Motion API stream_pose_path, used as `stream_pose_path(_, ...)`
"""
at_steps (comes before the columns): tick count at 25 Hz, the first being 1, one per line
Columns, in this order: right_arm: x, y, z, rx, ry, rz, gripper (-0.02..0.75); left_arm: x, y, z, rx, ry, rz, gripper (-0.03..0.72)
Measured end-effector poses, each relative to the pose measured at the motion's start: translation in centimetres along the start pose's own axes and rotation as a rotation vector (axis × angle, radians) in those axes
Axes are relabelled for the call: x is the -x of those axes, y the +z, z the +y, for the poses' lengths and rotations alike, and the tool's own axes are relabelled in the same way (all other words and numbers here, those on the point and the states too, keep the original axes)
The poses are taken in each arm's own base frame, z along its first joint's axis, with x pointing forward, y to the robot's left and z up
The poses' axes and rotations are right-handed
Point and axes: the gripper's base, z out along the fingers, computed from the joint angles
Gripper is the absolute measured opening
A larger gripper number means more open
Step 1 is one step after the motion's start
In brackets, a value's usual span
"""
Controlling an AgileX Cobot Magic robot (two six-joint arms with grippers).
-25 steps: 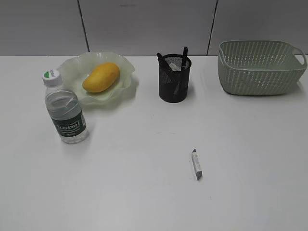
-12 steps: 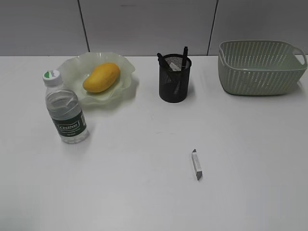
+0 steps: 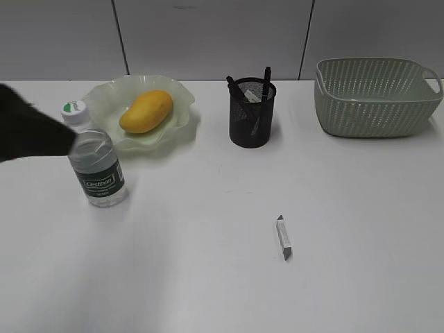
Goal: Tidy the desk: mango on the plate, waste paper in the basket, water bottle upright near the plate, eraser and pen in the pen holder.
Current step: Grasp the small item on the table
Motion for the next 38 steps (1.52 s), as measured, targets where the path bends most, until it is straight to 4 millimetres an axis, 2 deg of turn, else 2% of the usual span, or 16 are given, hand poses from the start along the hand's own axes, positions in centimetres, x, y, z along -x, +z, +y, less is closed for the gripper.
stream_pose_path(2, 0.0, 0.0, 0.0, -0.002, 0.002, 0.0, 0.382, 1.3, 2.6, -2.2, -0.048, 0.032, 0.021, 0.237)
stream_pose_path(6, 0.0, 0.0, 0.0, -0.003, 0.002, 0.0, 0.382, 3.3, 9.7, -5.8, -0.056, -0.006, 0.141, 0.264)
stream_pose_path(8, 0.0, 0.0, 0.0, -0.003, 0.002, 0.0, 0.382, 4.0, 13.7, -6.5, -0.049, -0.045, 0.205, 0.331)
stream_pose_path(11, 0.0, 0.0, 0.0, -0.003, 0.002, 0.0, 0.382, 4.5, 18.5, -7.2, -0.062, -0.122, 0.274, 0.445)
stream_pose_path(13, 0.0, 0.0, 0.0, -0.003, 0.002, 0.0, 0.382, 4.8, 20.9, -7.7, -0.076, -0.187, 0.3, 0.478)
stream_pose_path(16, 0.0, 0.0, 0.0, -0.003, 0.001, 0.0, 0.382, 5.1, 24.0, -8.5, -0.067, -0.262, 0.321, 0.49)
stream_pose_path(20, 0.0, 0.0, 0.0, -0.003, 0.001, 0.0, 0.382, 5.3, 26.8, -10.2, -0.025, -0.32, 0.317, 0.479)
stream_pose_path(26, 0.0, 0.0, 0.0, -0.003, 0.001, 0.0, 0.382, 4.1, 30.2, -12.7, 0.099, -0.301, 0.368, 0.438)
stream_pose_path(33, 0.0, 0.0, 0.0, -0.003, 0.0, 0.0, 0.382, 3.5, 32.1, -13.7, 0.196, -0.26, 0.395, 0.374)
stream_pose_path(38, 0.0, 0.0, 0.0, -0.003, 0.0, 0.0, 0.382, 2.9, 32.7, -13.5, 0.226, -0.265, 0.418, 0.288)
